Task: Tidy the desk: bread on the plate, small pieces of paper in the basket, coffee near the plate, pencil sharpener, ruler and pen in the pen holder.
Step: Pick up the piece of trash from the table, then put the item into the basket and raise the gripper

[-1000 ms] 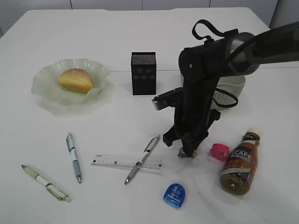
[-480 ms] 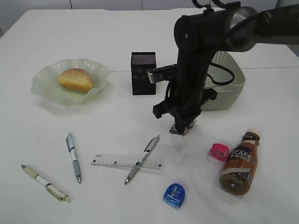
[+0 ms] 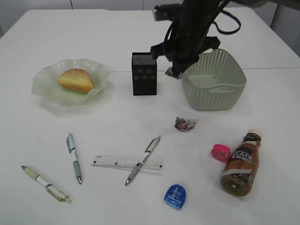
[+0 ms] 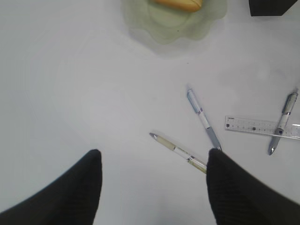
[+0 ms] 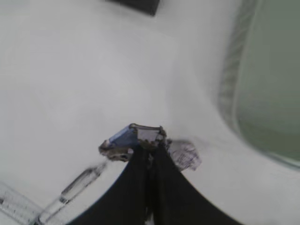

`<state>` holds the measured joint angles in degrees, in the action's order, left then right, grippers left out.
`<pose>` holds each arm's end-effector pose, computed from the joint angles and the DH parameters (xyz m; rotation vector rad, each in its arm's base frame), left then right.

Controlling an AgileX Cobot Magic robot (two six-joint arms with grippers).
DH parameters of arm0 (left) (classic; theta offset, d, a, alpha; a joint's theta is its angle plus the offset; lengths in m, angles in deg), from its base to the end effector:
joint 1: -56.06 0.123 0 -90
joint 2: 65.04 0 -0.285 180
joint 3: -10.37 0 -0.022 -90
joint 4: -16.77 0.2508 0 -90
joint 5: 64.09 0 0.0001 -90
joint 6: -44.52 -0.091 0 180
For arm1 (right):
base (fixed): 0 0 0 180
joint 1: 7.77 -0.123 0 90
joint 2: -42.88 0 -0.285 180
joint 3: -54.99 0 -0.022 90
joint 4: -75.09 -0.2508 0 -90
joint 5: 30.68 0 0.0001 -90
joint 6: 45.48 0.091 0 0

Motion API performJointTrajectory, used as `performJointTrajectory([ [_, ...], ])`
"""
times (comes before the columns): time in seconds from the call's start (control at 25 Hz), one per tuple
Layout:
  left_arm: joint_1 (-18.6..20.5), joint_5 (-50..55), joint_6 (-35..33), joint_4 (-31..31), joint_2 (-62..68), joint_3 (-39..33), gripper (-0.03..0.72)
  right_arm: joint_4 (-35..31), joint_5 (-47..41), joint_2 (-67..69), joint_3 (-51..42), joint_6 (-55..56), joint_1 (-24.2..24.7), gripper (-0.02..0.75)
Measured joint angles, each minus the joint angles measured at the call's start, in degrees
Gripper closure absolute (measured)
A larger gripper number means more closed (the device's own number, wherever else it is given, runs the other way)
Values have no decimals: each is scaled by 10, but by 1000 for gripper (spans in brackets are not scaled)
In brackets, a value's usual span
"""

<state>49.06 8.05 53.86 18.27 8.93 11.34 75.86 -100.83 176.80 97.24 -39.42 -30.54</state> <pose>0.2054 -0.0229 0.4166 -0.0515 2.5340 -0.0787 0.4406 0.1837 0.2565 -0.4147 2.7989 0.0944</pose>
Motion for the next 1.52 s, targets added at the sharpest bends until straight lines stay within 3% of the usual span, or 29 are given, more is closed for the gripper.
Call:
performJointTrajectory([
  [0.2,0,0,0,0,0,0,183,7,-2,-2,58,16,47,725],
  [0.56,0,0,0,-15,0,0,182,16,-9,-2,59,21,149,725],
  [0.96,0,0,0,-37,0,0,183,13,-11,20,60,22,154,704],
  [1.08,0,0,0,-38,0,0,183,12,-11,26,60,22,154,587],
  [1.2,0,0,0,-40,0,0,183,9,-11,28,60,22,154,337],
  [1.32,0,0,0,-40,0,0,183,8,-11,28,60,22,154,142],
  [1.4,0,0,0,-40,0,0,183,6,-11,28,60,22,154,107],
  [1.52,0,0,0,-40,0,0,182,-12,-11,28,60,22,154,122],
])
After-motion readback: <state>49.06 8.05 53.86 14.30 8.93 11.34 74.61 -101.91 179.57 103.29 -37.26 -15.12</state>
